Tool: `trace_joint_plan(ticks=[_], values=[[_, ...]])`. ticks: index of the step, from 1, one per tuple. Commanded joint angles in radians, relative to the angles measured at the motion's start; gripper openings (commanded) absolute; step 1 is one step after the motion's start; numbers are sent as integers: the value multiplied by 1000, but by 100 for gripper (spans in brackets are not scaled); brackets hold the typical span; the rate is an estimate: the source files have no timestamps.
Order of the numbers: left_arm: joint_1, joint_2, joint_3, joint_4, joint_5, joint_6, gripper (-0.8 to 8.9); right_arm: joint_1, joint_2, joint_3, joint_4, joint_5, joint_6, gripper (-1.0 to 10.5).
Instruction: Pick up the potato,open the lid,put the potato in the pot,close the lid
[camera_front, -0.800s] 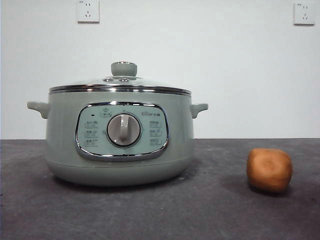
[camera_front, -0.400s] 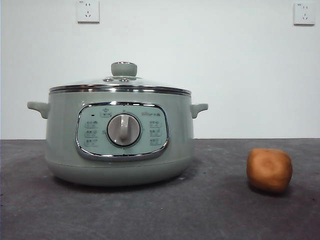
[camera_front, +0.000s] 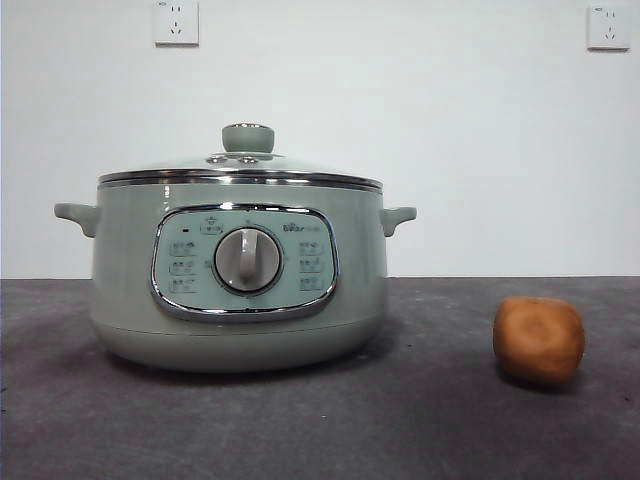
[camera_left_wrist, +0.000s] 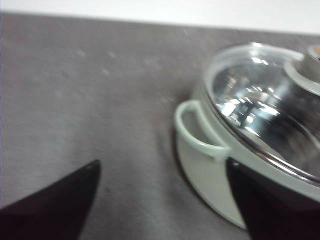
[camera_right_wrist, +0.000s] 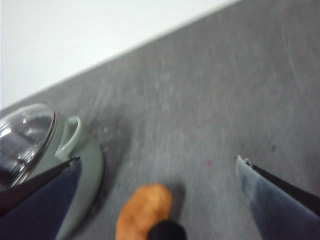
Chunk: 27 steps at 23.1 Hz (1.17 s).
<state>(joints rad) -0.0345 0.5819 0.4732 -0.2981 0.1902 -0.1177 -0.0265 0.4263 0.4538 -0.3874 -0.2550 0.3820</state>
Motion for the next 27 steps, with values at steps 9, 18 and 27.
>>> trace_joint_plan(ticks=[9, 18, 27], values=[[3, 253, 135, -95, 174, -19, 472, 0, 350, 245, -197, -252, -18, 701], [-11, 356, 327, -318, 209, 0, 504, 121, 682, 391, -378, -273, -26, 702], [-82, 410, 498, -449, 203, 43, 601, 408, 979, 542, -427, 98, -6, 703]])
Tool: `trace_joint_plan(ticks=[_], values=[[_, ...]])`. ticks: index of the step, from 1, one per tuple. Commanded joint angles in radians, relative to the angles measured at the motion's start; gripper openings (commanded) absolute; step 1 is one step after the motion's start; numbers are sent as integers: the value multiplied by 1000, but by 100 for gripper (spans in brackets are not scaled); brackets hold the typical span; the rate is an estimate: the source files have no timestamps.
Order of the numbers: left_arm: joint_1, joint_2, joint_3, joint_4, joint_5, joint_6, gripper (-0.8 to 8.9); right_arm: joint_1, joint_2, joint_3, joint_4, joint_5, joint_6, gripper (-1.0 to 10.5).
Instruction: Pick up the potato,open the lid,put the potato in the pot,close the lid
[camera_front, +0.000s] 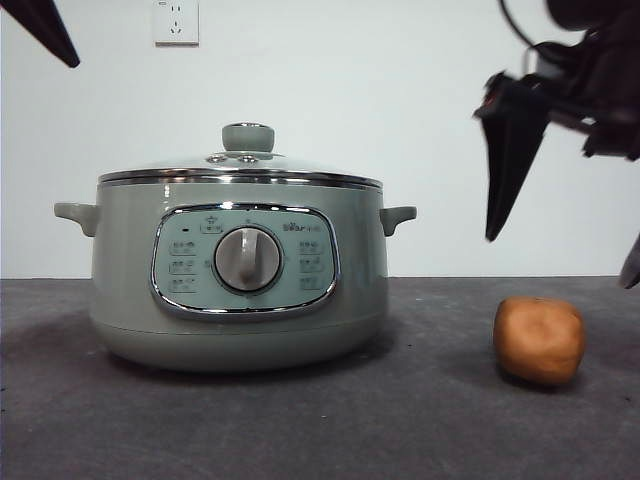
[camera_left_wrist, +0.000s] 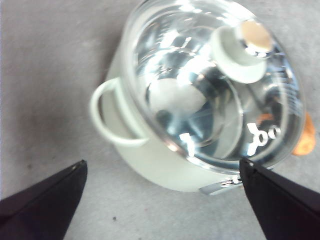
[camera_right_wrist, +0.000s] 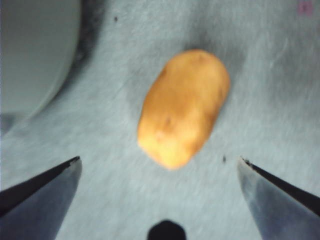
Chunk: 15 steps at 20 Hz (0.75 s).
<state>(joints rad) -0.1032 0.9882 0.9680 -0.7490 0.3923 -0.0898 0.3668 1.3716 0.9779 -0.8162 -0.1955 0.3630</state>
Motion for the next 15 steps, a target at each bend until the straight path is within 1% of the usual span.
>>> trace_joint_plan(ticks=[1, 2, 4, 8, 12, 13, 15], values=[[-22, 4, 3, 8, 0, 15, 599, 24, 61, 30, 0, 64, 17, 702], [-29, 8, 3, 13, 1, 13, 598, 28, 86, 38, 2, 85, 23, 702], [-49, 18, 3, 24, 1, 3, 598, 27, 135, 46, 5, 94, 23, 695], [-87, 49, 3, 68, 0, -15, 598, 27, 214, 46, 32, 95, 19, 693], [-116, 91, 4, 150, 0, -16, 596, 27, 248, 46, 85, 94, 20, 673], [-120, 100, 4, 170, -1, -19, 596, 27, 249, 46, 82, 95, 20, 586], [-127, 126, 5, 207, 0, -37, 596, 27, 249, 46, 82, 95, 19, 359]])
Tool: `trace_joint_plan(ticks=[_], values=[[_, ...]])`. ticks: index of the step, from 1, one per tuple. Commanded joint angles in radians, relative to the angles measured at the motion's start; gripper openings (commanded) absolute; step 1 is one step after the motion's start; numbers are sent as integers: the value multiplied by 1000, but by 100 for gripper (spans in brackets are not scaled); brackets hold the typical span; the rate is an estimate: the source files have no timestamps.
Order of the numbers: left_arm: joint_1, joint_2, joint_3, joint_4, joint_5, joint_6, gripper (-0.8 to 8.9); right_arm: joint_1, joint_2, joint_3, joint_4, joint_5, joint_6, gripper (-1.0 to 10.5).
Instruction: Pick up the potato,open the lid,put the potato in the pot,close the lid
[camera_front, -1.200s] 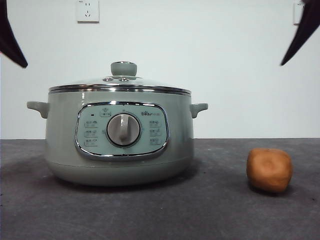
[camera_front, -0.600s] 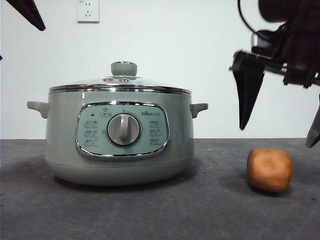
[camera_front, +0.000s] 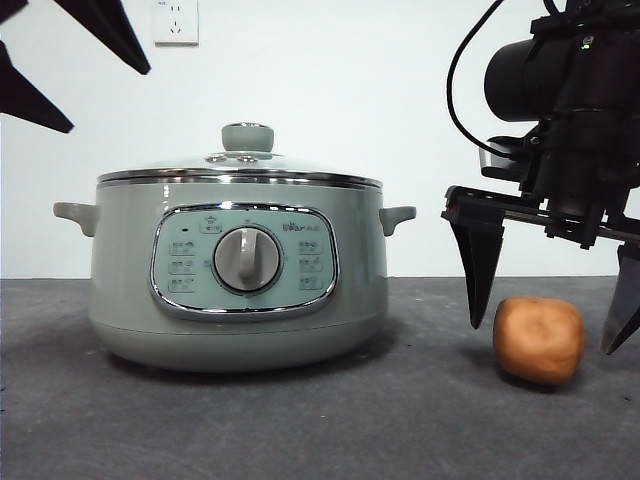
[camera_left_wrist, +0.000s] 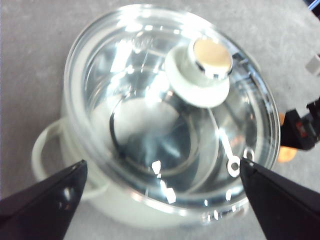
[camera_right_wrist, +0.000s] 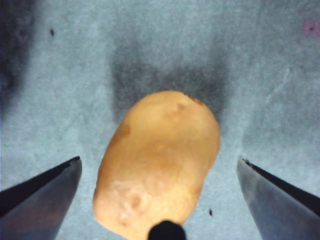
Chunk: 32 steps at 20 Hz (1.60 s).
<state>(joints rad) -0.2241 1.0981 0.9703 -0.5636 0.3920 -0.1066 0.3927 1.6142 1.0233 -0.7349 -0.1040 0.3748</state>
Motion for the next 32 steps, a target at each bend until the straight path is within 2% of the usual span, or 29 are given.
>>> trace_joint_plan(ticks=[1, 3, 4, 9, 16, 19, 25, 27, 28, 32], values=[[-13, 29, 2, 35, 0, -24, 596, 1, 6, 0, 1, 3, 3, 239], [-30, 56, 2, 68, 0, -24, 595, 1, 6, 0, 2, 0, -13, 19], [-40, 69, 3, 93, 0, -24, 594, 1, 6, 0, 2, 0, -13, -16], [-104, 158, 91, 105, -34, -23, 594, 1, 6, 0, -4, 0, -26, -16], [-213, 326, 314, 14, -152, -8, 593, 1, 2, 1, -55, 0, -56, -16], [-256, 378, 355, -1, -221, 15, 593, 1, -39, 5, -108, -12, -69, -16], [-275, 395, 359, 2, -292, 30, 591, 1, -320, 15, -270, -12, -116, -16], [-275, 395, 359, 1, -288, 50, 463, 1, -433, 18, -292, -24, -125, -16], [-275, 395, 359, 3, -287, 65, 413, 1, -480, 18, -295, -45, -125, -16], [-286, 426, 359, 5, -287, 70, 405, 1, -630, 18, -319, -154, -124, -16]])
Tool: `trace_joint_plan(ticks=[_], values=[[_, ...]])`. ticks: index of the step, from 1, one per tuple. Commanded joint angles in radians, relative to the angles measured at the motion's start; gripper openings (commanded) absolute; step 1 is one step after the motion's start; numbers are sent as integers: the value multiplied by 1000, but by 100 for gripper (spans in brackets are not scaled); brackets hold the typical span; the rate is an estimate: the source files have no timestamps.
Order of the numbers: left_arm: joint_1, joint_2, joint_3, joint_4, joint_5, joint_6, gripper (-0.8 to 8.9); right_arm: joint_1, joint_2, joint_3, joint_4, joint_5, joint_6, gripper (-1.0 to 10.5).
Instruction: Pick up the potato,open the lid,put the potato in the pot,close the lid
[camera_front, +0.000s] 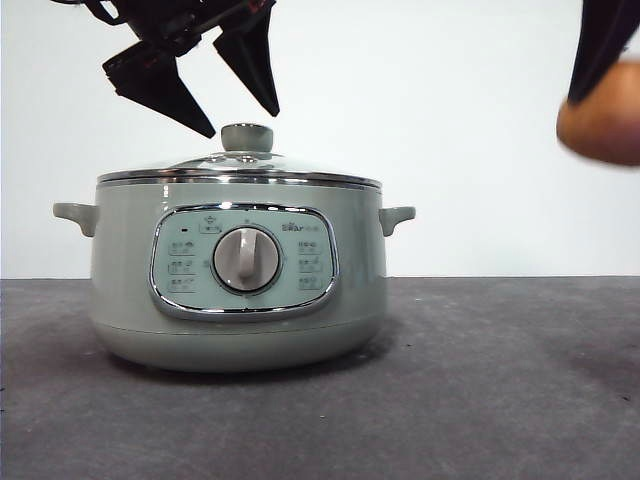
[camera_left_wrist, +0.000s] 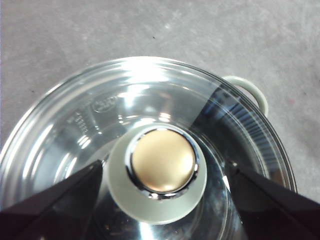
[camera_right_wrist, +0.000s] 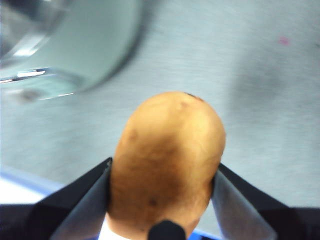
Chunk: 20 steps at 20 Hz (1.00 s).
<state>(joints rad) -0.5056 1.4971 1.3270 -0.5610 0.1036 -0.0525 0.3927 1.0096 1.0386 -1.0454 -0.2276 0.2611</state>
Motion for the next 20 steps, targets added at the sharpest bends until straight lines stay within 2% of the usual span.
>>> trace_joint_plan(ticks=[1, 5, 8, 10, 20], values=[[-5, 38, 3, 3, 1, 16, 405, 1, -47, 3, -16, -51, -10, -16], [-11, 49, 3, 32, -21, 17, 381, 1, -93, 3, -34, -60, -11, -16], [-11, 58, 3, 13, -22, 20, 185, 1, -92, 3, -33, -60, -11, -16], [-11, 61, 3, 10, -22, 24, -10, 1, -92, 3, -32, -60, -11, -16], [-5, -8, 31, 14, -89, 62, -9, 2, -28, 46, 0, -61, 20, -16]])
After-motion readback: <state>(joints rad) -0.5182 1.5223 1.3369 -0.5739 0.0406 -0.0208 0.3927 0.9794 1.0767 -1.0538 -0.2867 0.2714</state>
